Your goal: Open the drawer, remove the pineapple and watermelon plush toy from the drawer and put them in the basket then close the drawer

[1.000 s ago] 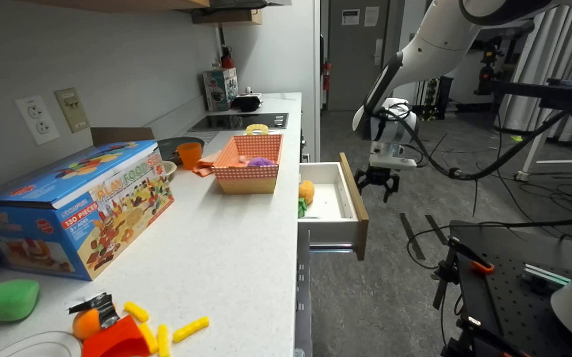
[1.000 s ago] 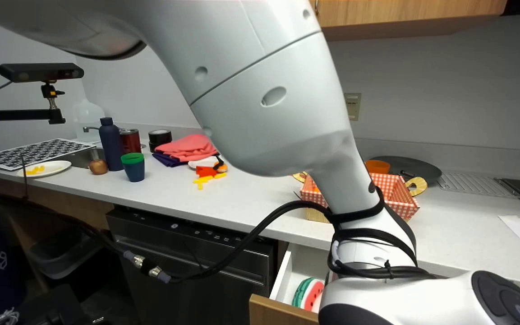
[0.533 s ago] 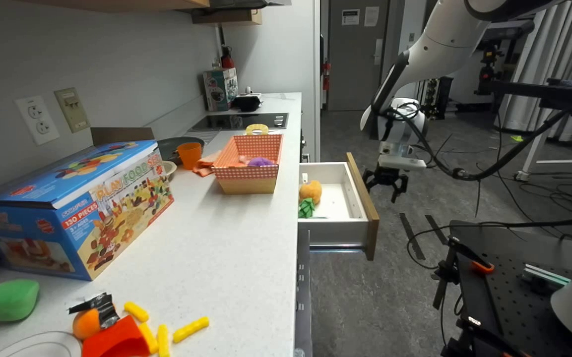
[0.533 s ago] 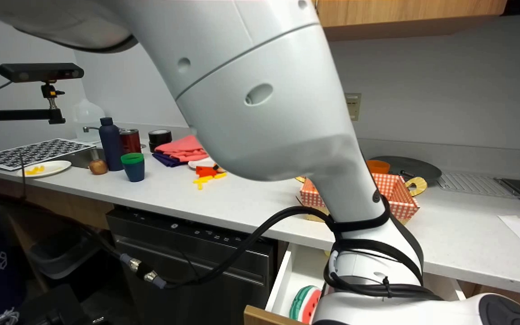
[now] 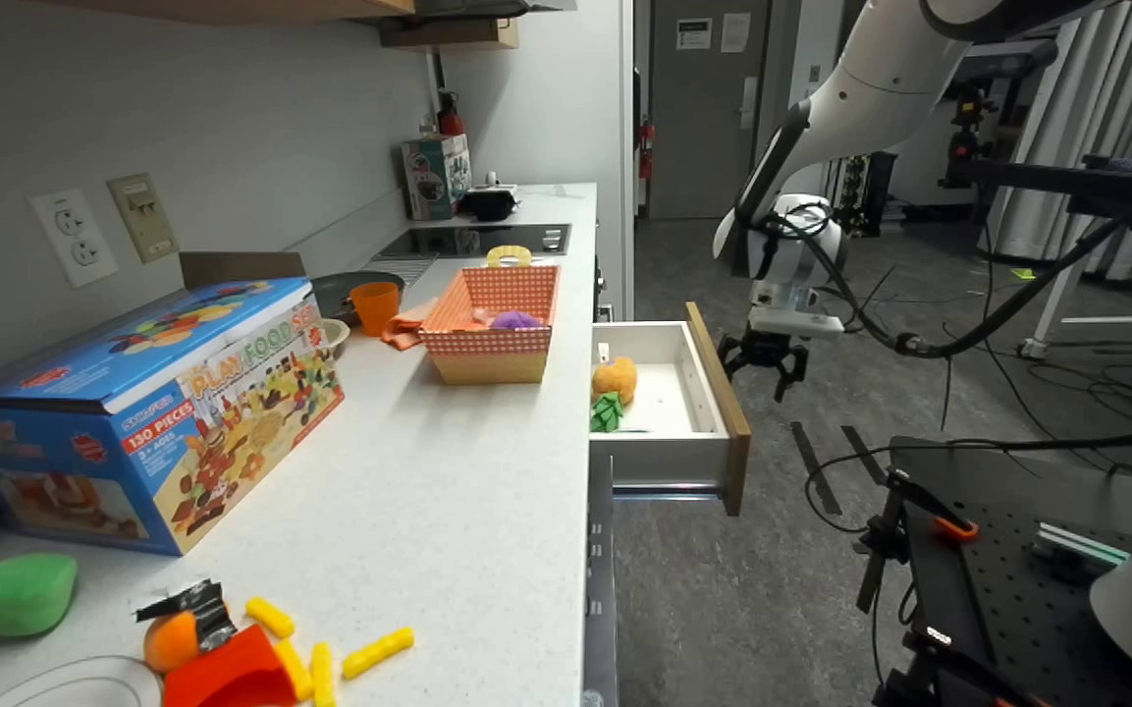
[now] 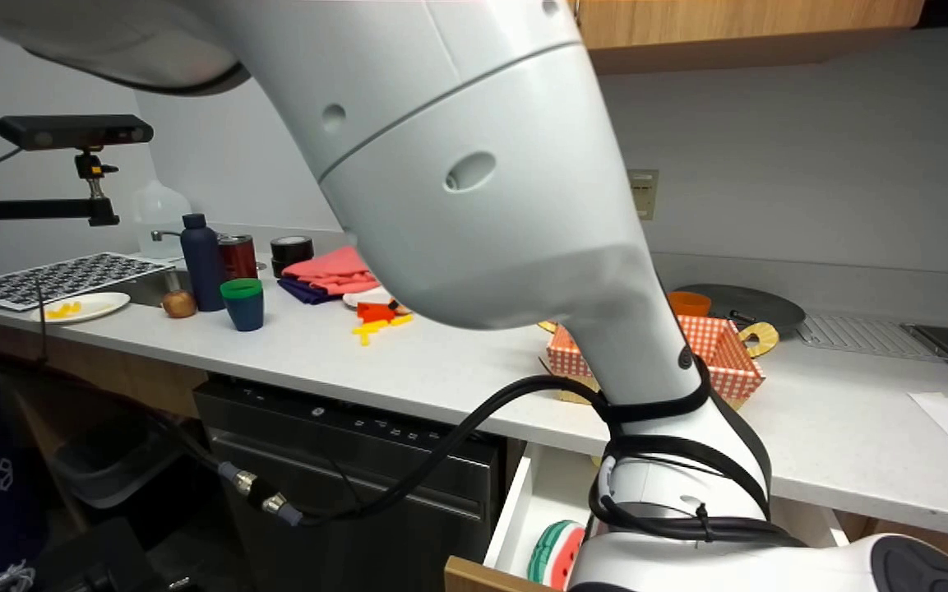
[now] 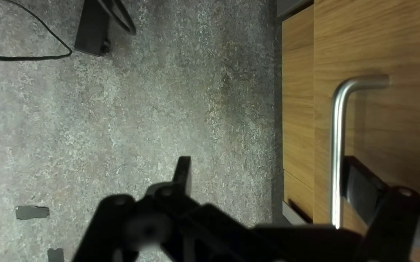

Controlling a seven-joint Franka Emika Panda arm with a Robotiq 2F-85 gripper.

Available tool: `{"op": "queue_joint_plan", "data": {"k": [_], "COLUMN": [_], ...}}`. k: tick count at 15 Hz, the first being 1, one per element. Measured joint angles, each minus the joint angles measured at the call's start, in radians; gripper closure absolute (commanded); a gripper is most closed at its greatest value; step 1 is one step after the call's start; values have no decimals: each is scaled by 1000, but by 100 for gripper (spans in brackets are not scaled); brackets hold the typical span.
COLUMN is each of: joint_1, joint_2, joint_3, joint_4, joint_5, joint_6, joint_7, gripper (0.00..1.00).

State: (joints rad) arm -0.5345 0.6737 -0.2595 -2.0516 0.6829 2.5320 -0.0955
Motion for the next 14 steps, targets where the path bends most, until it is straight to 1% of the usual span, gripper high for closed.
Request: {"op": "queue_joint_plan", "data": {"k": [4, 9, 11, 13, 14], "joint_1": [-40, -93, -90, -82, -74], "joint_2": [1, -8, -56, -121, -151], "joint_3": [45, 124, 171, 233, 253], "joint_4": [9, -1, -42, -83, -103], "joint_5": [12, 13, 13, 24, 31], "joint_6": [9, 85, 136, 158, 169], "joint_7": [-64, -176, -196, -200, -200], "gripper": [0, 0, 0, 0, 0]}}
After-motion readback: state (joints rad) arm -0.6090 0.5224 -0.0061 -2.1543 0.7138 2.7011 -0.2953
